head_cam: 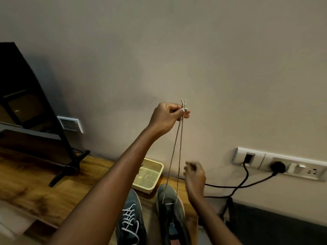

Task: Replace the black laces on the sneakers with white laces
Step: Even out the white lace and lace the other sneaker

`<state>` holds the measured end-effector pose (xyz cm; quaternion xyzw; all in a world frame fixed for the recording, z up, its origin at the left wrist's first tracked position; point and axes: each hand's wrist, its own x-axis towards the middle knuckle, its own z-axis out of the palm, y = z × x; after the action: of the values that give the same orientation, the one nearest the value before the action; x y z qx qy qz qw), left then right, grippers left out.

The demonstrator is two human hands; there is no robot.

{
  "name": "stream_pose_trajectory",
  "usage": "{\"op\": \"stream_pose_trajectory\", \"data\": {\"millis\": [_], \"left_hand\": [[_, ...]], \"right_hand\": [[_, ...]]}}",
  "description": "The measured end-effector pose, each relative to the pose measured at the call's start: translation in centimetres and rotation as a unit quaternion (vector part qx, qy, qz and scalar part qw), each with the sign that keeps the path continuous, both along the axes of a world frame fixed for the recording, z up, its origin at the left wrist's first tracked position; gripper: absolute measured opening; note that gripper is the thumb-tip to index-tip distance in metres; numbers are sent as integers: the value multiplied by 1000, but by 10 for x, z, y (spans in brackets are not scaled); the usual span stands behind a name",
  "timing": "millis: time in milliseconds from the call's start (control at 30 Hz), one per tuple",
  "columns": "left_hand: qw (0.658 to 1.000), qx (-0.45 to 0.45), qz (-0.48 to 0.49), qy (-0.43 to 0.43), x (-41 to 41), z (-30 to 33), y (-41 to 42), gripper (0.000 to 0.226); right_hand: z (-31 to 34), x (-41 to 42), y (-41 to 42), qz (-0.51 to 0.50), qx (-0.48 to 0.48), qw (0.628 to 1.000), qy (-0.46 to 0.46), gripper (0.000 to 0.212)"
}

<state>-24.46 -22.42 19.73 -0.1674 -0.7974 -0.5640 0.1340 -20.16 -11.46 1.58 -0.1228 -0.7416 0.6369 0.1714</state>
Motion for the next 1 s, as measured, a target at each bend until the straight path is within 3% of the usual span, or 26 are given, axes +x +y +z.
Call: {"op": "stream_pose_trajectory", "data": {"millis": [133, 267, 367, 467, 600, 1000], "left_hand": [[1000, -23, -9, -5, 6, 2, 0, 18], [999, -43, -19, -11, 15, 5, 1, 19], [999, -47, -10, -14, 20, 6, 2, 20], [999, -45, -6, -13, 25, 7, -2, 21], [999, -44, 6, -14, 31, 9, -6, 21], [998, -58, -1, -18, 37, 16, -6, 24]], "right_hand": [[126, -3, 13, 27, -74, 983, 168, 9], [197, -1, 21, 105, 13, 971, 212, 11], [202, -2, 22, 122, 62, 974, 183, 9], [200, -1, 26, 121, 40, 979, 156, 13], [201, 4, 24, 160, 42, 979, 120, 4], [206, 7, 16, 148, 83, 977, 128, 8]]}}
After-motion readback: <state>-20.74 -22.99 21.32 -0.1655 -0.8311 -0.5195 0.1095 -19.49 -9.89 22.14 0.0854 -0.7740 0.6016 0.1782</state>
